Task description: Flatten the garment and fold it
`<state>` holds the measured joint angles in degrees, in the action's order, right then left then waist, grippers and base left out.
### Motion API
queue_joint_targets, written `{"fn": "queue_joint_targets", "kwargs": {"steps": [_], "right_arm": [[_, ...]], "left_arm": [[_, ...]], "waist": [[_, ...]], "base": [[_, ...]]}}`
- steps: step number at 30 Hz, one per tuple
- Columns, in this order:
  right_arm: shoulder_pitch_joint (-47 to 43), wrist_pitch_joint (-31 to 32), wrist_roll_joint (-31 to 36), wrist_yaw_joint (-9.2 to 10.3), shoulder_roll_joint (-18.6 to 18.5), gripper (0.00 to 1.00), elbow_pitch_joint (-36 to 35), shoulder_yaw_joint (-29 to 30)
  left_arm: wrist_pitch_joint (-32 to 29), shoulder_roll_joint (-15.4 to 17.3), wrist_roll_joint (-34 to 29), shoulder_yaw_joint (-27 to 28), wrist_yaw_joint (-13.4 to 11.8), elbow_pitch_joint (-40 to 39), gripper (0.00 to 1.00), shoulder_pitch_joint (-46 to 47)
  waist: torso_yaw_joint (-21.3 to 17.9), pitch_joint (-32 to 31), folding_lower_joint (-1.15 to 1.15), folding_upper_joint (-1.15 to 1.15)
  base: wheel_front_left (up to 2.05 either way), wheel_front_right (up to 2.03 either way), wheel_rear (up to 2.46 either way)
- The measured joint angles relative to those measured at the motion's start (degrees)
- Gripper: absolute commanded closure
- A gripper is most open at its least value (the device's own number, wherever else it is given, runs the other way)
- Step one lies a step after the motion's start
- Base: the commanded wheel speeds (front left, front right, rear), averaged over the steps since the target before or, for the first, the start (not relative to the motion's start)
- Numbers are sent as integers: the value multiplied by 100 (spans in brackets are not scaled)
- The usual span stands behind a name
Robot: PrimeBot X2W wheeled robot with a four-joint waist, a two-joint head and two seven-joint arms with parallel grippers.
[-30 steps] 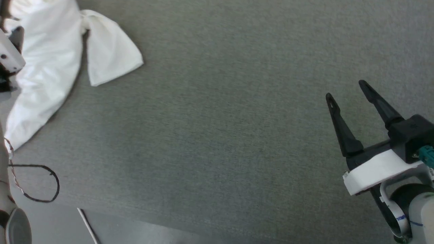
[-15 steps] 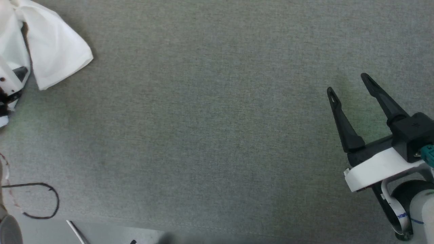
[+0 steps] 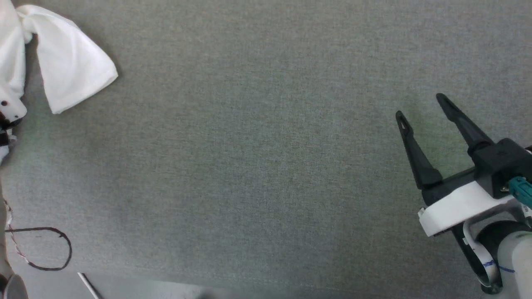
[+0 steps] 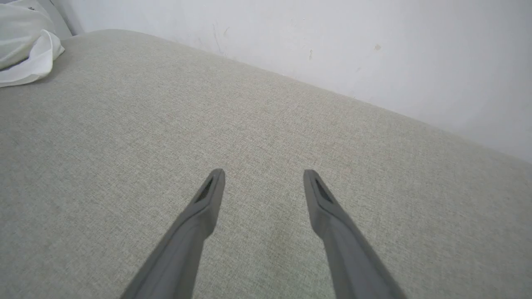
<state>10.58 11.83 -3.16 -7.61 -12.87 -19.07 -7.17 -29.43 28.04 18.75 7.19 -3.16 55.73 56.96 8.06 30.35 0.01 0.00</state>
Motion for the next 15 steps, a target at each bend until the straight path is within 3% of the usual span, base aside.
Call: {"fn": "queue_joint_targets", "kwargs": {"steps": [7,15], "right_arm": [[9,-81,-166,0,92,0,286,-52],[5,-149,-265,0,258,0,554,-47]], "left_arm": [[1372,172,-450,-339,-41,-407,100,-38],[2835,376,-777,-639,86,-580,100,263]], "waist": [[53,-451,-1,0],[115,-1020,-1,0]], "base": [[0,0,0],[0,0,0]]}}
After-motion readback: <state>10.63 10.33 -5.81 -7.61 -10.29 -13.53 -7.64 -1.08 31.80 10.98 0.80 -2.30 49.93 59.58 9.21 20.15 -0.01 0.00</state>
